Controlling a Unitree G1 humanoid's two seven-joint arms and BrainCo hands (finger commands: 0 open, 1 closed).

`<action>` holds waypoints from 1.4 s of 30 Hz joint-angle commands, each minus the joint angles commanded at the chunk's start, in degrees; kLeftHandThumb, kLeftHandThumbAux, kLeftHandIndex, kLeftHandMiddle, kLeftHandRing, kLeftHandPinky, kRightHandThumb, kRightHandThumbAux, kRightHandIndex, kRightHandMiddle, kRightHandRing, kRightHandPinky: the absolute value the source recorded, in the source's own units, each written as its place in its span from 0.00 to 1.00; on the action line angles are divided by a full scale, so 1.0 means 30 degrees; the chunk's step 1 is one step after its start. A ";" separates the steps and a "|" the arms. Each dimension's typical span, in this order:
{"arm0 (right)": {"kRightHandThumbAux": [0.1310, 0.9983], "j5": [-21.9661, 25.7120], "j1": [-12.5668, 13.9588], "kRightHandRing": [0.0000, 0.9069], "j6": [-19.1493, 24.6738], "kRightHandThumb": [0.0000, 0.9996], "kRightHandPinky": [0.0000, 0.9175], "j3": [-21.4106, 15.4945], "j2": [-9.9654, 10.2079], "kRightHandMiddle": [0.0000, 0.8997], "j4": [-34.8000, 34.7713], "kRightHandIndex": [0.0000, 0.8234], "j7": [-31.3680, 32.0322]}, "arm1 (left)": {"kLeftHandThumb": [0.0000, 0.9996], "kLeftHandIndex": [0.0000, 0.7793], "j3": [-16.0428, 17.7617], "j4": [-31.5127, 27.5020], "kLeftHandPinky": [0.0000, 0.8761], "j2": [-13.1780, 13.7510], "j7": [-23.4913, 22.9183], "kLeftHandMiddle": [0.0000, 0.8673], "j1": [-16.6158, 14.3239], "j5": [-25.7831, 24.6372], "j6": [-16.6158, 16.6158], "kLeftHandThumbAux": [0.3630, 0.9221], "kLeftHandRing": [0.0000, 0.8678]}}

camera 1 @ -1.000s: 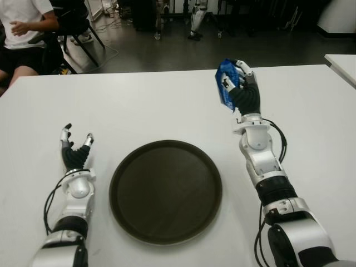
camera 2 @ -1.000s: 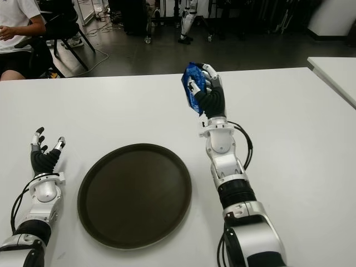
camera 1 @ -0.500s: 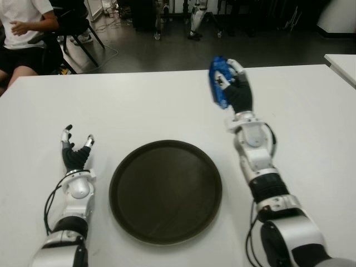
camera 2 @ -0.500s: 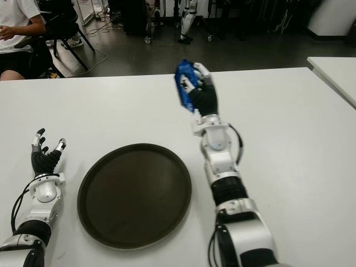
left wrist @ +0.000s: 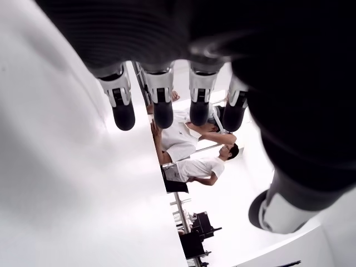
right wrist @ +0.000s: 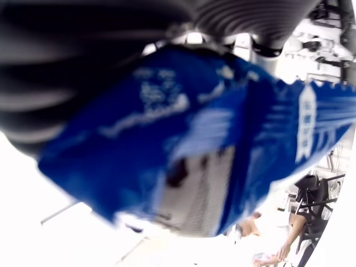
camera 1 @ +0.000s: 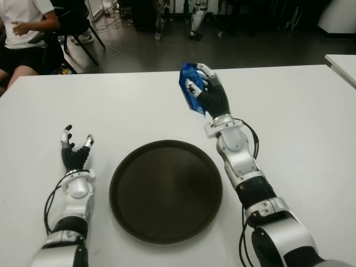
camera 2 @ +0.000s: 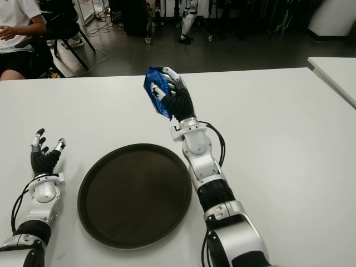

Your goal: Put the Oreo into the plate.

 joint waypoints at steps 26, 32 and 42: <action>0.67 0.0466 0.0188 0.93 0.0112 0.71 0.92 0.0433 0.0240 0.93 0.1229 0.54 0.2569 | 0.01 0.06 -0.0031 -0.1483 0.04 -0.0323 -0.0227 0.05 0.0356 -0.0161 0.1347 0.59 0.03; 0.67 0.0033 0.0210 0.93 -0.0178 0.71 0.92 0.0751 0.0287 0.94 0.1441 0.54 0.2410 | 0.03 0.05 0.0080 -0.1260 0.05 -0.0277 -0.0343 0.04 0.0230 -0.0291 0.1503 0.59 0.03; 0.67 -0.1285 0.0244 0.93 -0.0262 0.71 0.93 0.1822 -0.0107 0.94 0.1433 0.54 0.2284 | 0.02 0.06 0.0102 -0.0671 0.06 -0.0245 -0.0287 0.06 0.0079 -0.0280 0.1149 0.59 0.04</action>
